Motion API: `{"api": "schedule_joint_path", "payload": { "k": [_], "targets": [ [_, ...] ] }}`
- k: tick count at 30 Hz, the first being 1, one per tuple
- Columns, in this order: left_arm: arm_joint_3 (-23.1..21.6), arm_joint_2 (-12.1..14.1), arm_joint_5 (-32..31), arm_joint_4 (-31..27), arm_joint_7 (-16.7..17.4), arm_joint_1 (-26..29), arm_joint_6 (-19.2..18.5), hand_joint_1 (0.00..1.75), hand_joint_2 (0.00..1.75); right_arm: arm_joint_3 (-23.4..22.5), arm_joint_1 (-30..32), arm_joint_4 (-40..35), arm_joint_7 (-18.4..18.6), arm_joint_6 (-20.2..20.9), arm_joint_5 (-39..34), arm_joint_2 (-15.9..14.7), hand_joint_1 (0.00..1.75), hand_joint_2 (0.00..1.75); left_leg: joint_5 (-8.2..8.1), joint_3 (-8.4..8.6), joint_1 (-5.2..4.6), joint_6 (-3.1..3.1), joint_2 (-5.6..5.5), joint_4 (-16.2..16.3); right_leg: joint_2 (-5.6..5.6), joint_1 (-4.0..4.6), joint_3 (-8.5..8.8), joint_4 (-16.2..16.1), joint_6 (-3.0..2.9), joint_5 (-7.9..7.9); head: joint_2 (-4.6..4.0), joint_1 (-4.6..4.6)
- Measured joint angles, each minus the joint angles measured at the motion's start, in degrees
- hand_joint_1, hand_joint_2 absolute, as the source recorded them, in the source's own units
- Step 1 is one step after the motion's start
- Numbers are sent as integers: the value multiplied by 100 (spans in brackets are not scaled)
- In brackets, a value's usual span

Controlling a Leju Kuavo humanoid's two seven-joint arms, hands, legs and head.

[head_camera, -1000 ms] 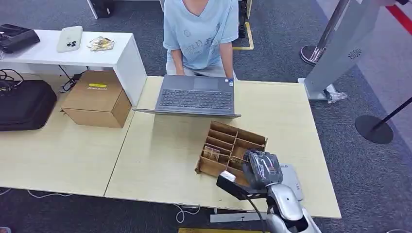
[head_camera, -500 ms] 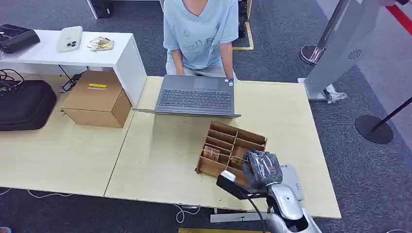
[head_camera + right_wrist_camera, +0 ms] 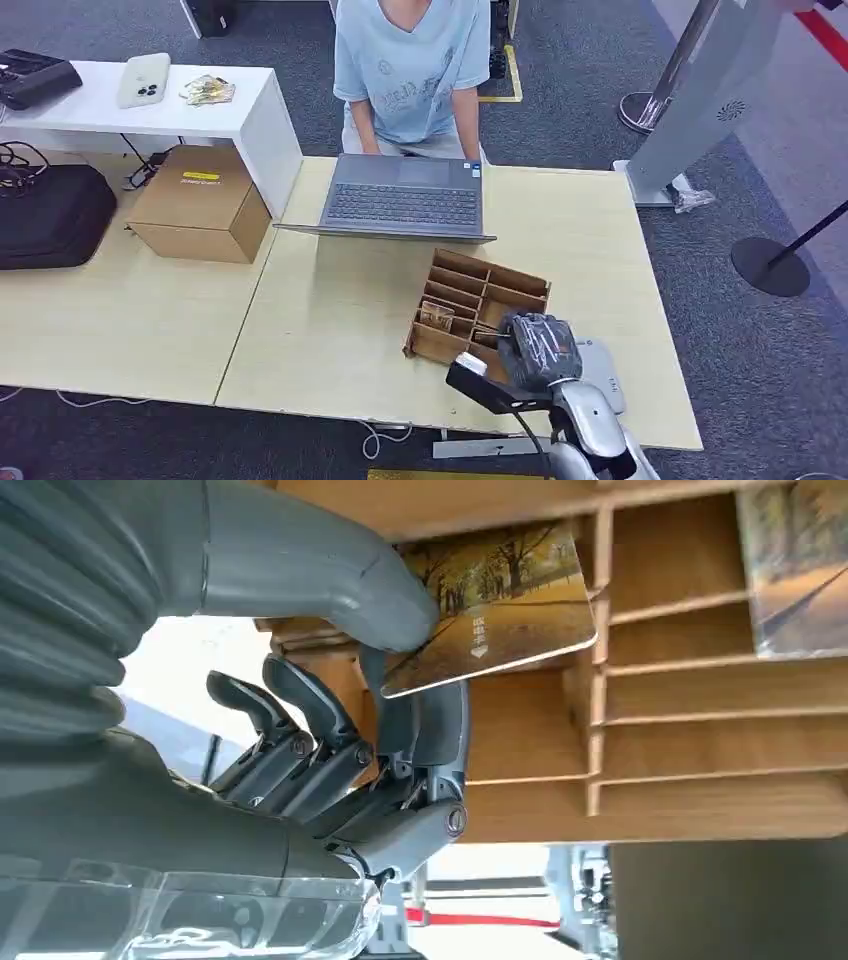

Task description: Pass the card to the sensor for recognition and then transmit it.

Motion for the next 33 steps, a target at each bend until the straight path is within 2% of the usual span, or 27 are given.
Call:
{"api": "schedule_joint_path", "payload": {
  "k": [15, 18, 20, 23, 28, 33],
  "targets": [
    [0, 2, 0, 0, 0, 0, 15, 0, 0, -48, 122, -144, -50, -146, 41, 0, 175, 175, 0, -5, 0, 0, 0, 0, 0, 0, -6, 0, 0, 0, 0, 0],
    [0, 2, 2, 0, 0, 0, 20, 0, 0, -90, 136, -210, -361, -247, -342, 2, 175, 175, 0, -6, 0, 0, 0, 0, 0, 0, -6, 0, 0, 0, 0, 0],
    [0, 2, 13, 0, 0, 0, 22, 0, 0, -98, 140, -258, -790, -229, -952, 7, 175, 175, 0, -6, 0, 0, 0, 0, 0, 0, -6, 0, 0, 0, 0, 0],
    [0, 2, 85, 0, -31, 1, 26, 0, 0, -105, 140, -341, -1235, -216, -1601, 17, 175, 175, 0, -6, 0, 0, 0, 0, 0, 0, -6, 0, 0, 0, 0, -2],
    [0, 2, 103, 0, -72, 1, 26, 0, 0, -107, 127, -468, -1694, -103, -2278, 17, 175, 175, 0, -7, 0, 0, 0, 0, -1, 0, -6, 0, 0, 0, 0, 0],
    [2, 2, 103, 0, -101, 1, 26, 0, 0, -107, 60, -518, -2225, 182, -3041, 17, 175, 175, 0, -7, 0, 0, 0, 0, 0, 0, -6, 0, 0, 0, 0, 0]
  ]
}}
